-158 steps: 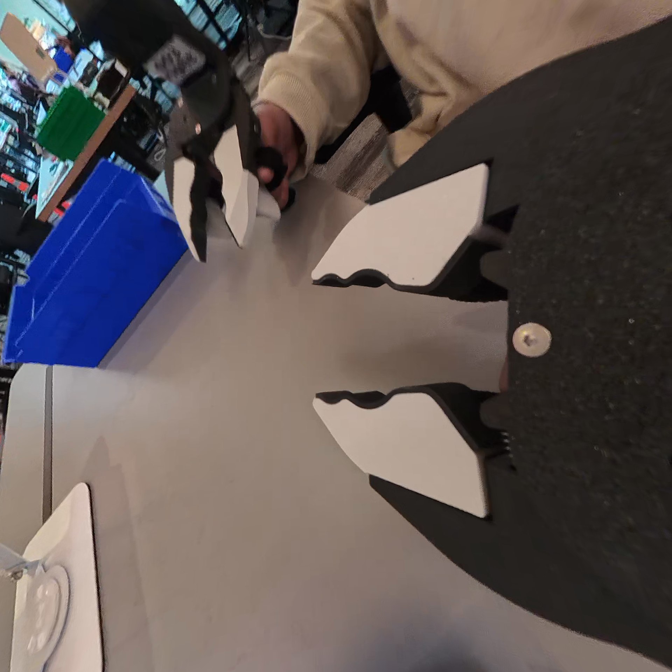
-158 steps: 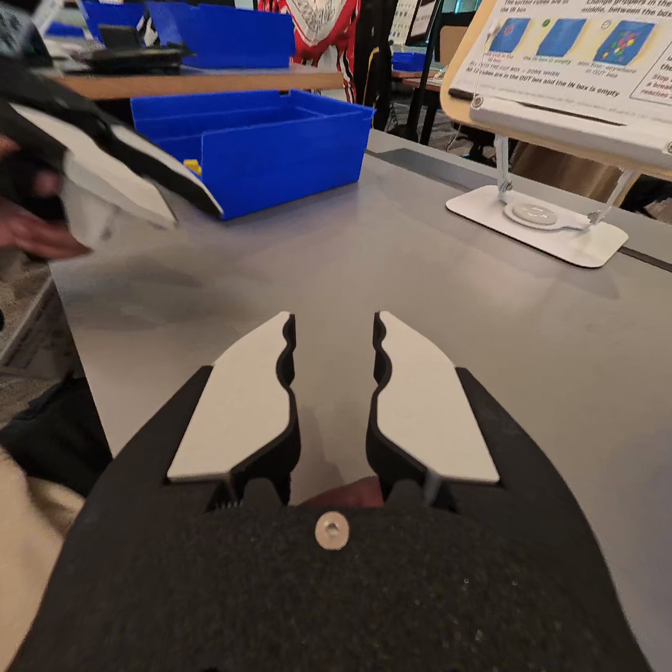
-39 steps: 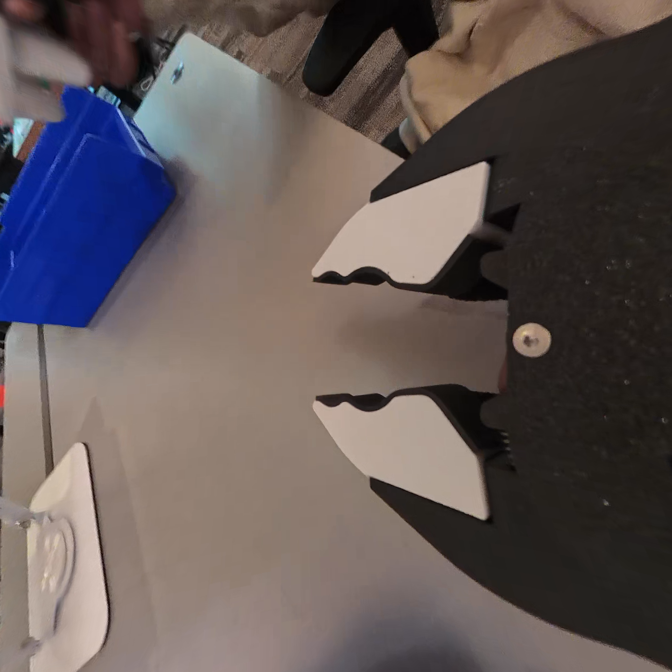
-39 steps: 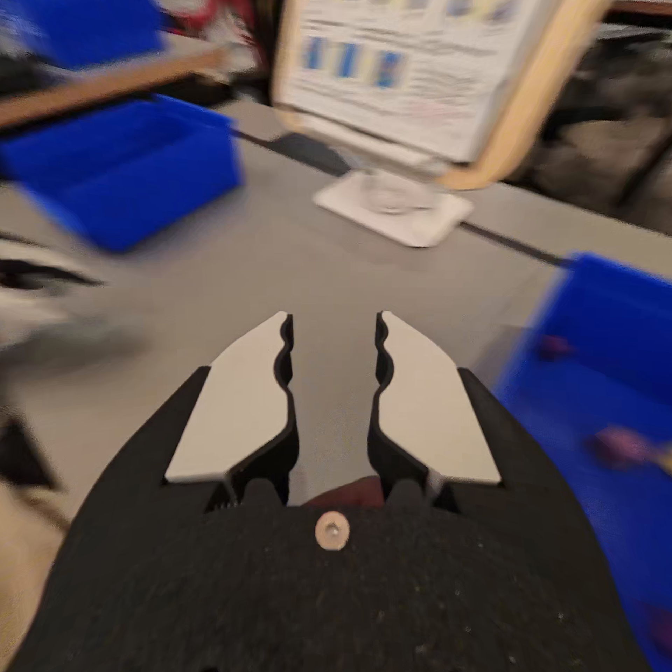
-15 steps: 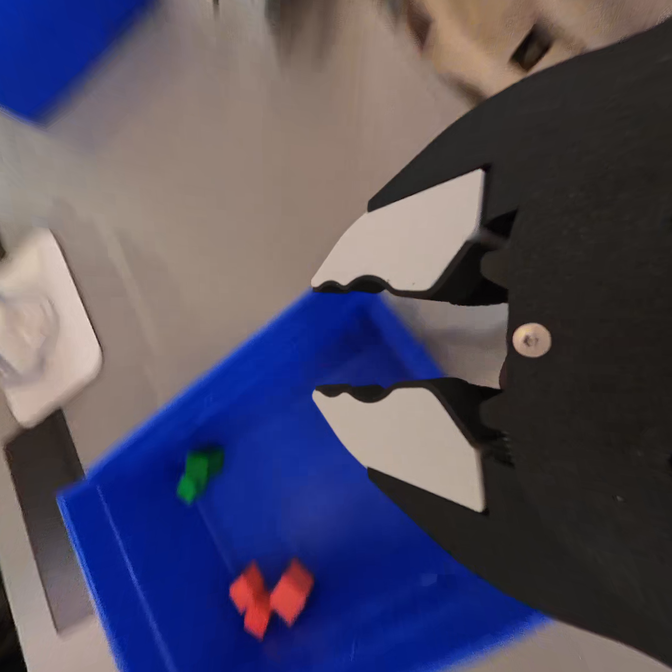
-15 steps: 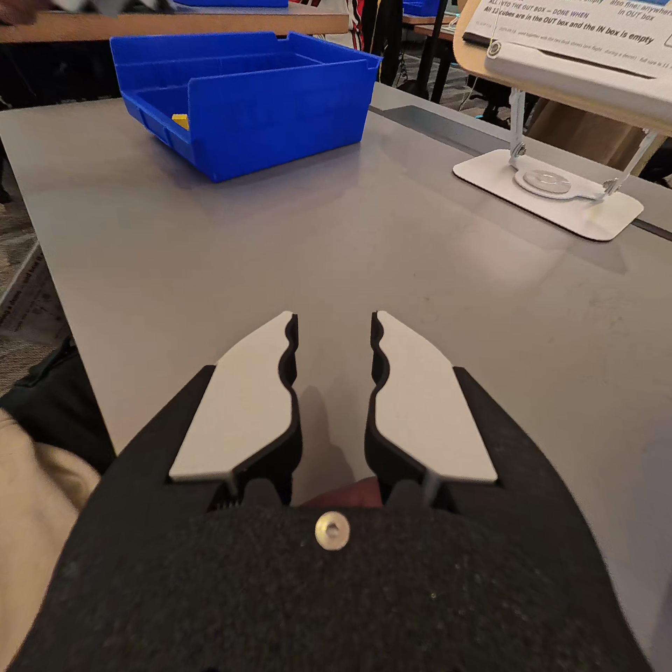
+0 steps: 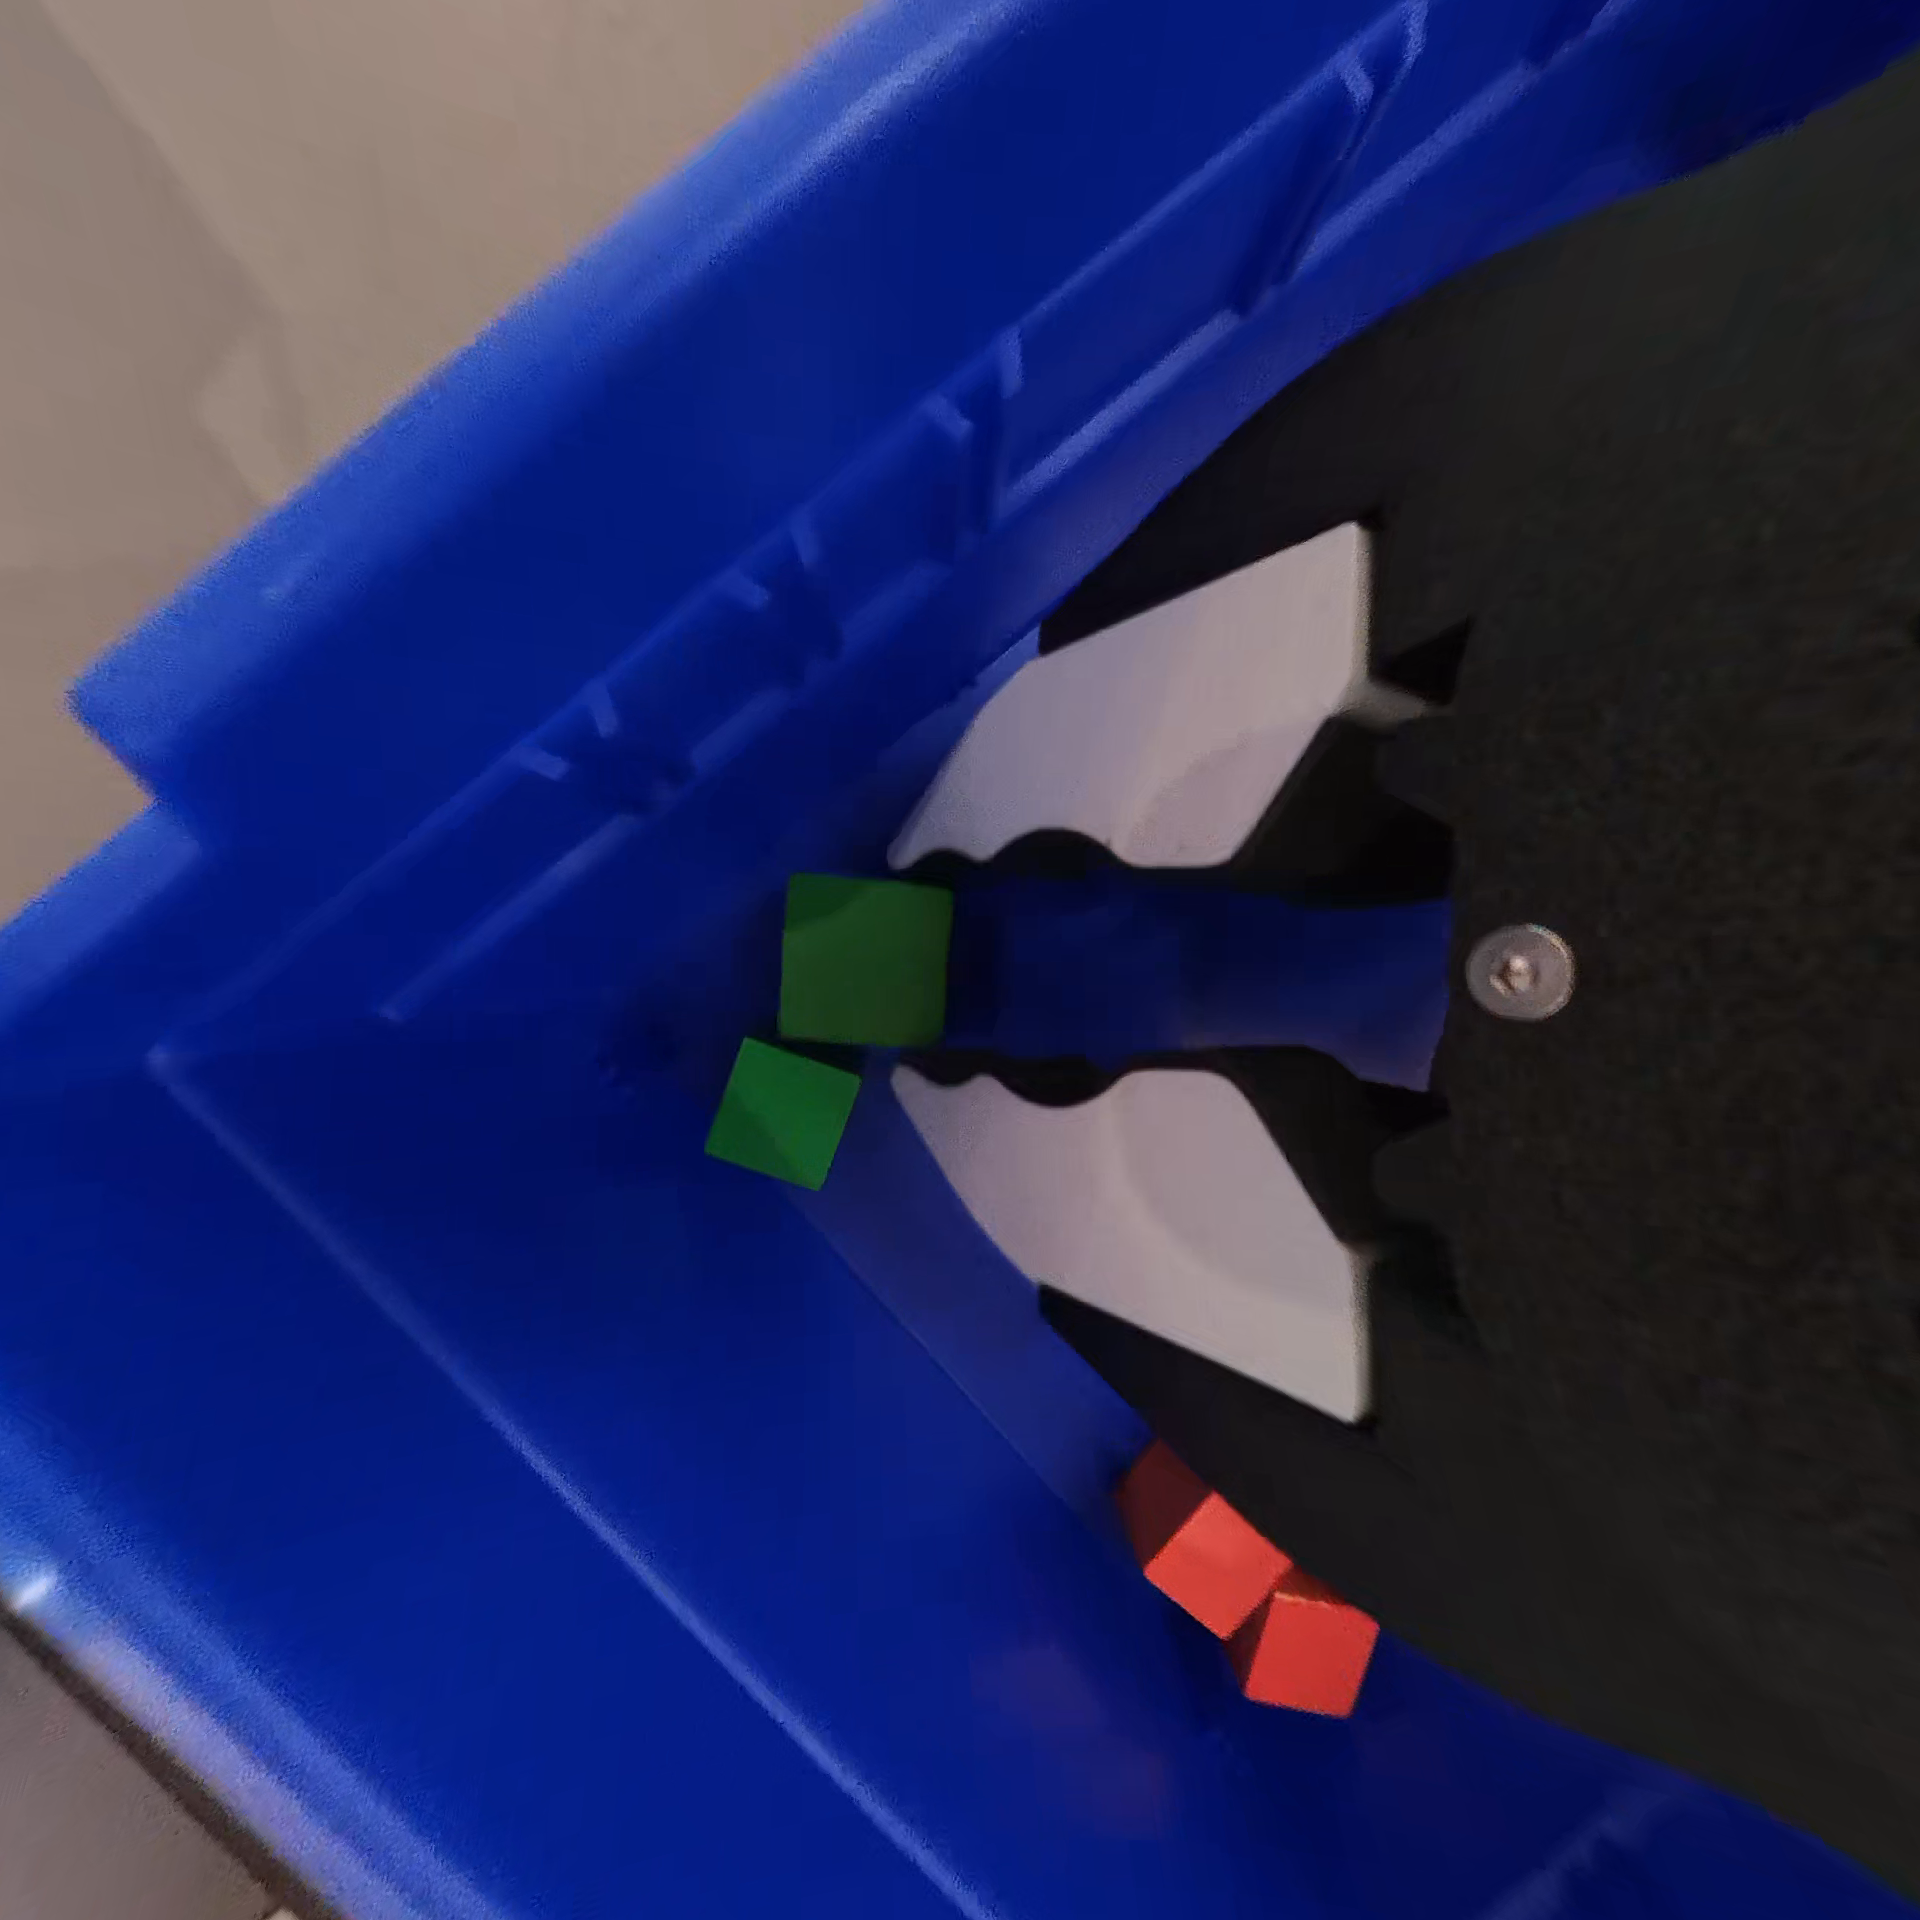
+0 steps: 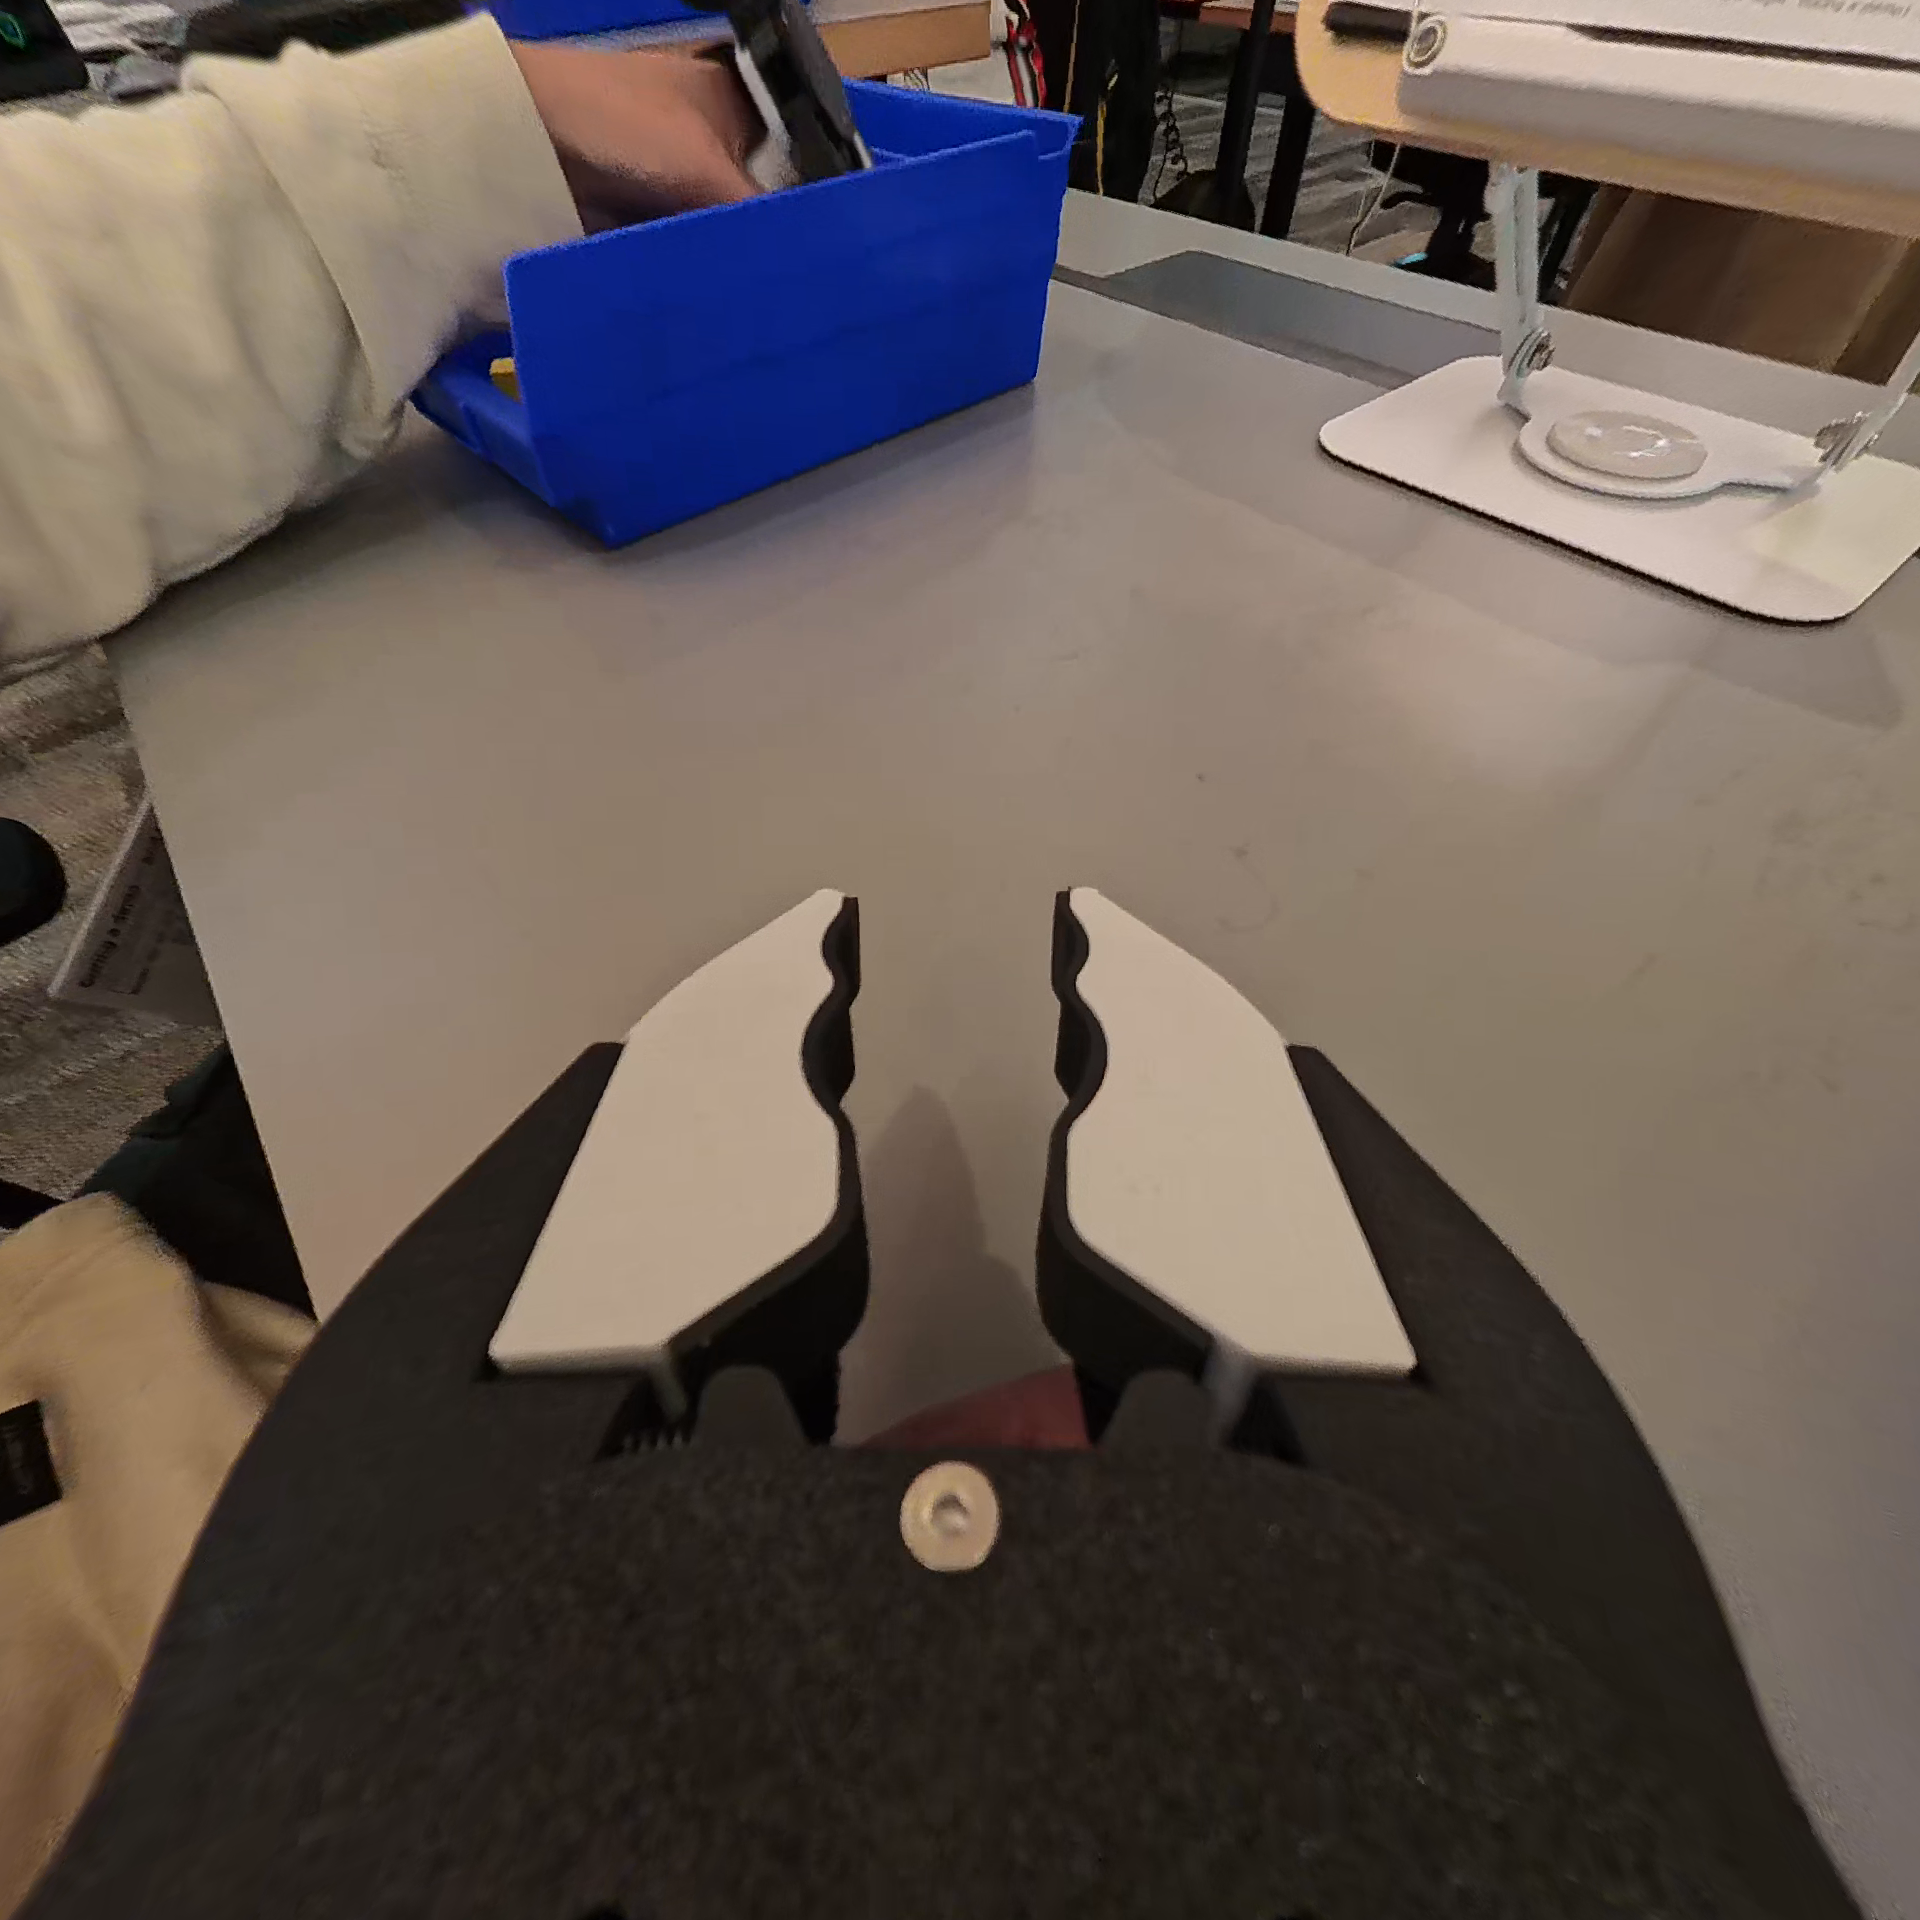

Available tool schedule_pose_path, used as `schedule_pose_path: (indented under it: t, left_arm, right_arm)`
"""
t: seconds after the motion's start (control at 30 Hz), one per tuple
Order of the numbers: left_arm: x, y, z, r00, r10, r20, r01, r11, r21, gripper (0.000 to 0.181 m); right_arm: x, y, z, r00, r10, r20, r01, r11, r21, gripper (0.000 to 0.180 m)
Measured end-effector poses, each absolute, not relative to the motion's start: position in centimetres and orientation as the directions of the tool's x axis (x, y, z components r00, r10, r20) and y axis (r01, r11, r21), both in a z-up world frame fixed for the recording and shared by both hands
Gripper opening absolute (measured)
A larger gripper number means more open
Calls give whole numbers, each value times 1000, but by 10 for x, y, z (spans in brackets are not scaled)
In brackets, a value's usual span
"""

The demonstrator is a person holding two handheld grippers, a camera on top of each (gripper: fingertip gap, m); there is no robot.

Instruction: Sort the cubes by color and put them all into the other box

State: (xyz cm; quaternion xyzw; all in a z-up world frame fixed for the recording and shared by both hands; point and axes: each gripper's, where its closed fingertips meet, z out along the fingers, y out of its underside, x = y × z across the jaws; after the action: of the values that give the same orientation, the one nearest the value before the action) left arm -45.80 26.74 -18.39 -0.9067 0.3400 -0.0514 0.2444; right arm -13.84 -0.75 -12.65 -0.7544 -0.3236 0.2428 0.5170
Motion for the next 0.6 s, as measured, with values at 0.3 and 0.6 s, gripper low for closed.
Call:
schedule_pose_path:
  t: [0.3, 0.6]
  left_arm:
    - [-474, 230, -146, 779, -626, -27, -518, -620, -590, 29]
    - [-395, 74, -21, 497, -797, 344, -31, -412, -911, 28]
  right_arm:
    - [-134, -8, -122, 668, 744, -34, 230, -250, -941, 34]
    - [-101, 2, -103, 703, 706, 89, 262, -139, -955, 34]
